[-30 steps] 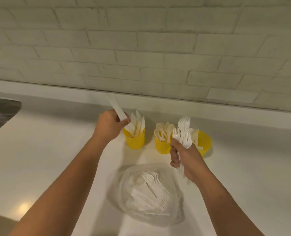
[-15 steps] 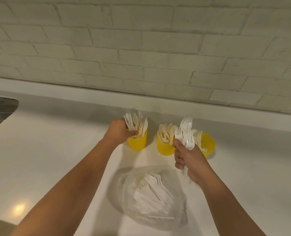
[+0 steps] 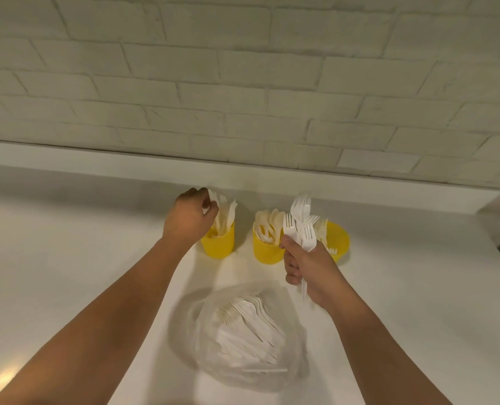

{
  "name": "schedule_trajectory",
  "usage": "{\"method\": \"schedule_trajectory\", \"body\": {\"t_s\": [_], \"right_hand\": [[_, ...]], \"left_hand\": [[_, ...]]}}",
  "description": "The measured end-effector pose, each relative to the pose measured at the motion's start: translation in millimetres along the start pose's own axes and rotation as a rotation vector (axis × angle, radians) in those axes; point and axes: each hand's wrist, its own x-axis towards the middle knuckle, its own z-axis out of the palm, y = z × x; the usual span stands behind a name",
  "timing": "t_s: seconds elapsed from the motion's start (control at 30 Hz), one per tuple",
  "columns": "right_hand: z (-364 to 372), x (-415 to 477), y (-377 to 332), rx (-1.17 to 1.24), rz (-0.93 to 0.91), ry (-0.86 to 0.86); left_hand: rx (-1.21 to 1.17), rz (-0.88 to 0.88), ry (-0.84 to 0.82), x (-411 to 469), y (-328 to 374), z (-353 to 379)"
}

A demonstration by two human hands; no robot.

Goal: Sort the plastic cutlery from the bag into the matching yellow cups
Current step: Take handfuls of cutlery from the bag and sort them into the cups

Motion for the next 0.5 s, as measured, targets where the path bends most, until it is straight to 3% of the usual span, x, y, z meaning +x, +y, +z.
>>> {"method": "schedule_trajectory", "body": {"t_s": [0.17,0.27,0.37,0.43,0.5], "right_hand": [[-4,1,-1,0.002,0.008,0.001],[-6,1,-2,0.055,0.013,-0.027],[-6,-1,-3,0.032,-0.008,-0.060],[-3,-5,-4,-0.080,-0.031,-0.081],[2,-10,-6,-0.186,-0.041,-0.132]], "left_hand": [[-0.040,-0.036,-0.043,6,8,-9],[-0.105,0.041,0.140,-2,25,-18],[-0.352,0.108,0.315,-20,58,-29],[-0.554,0.142,0.199,-37,89,-35],[-0.733,0.186,-0.034,-51,113,-34]]}}
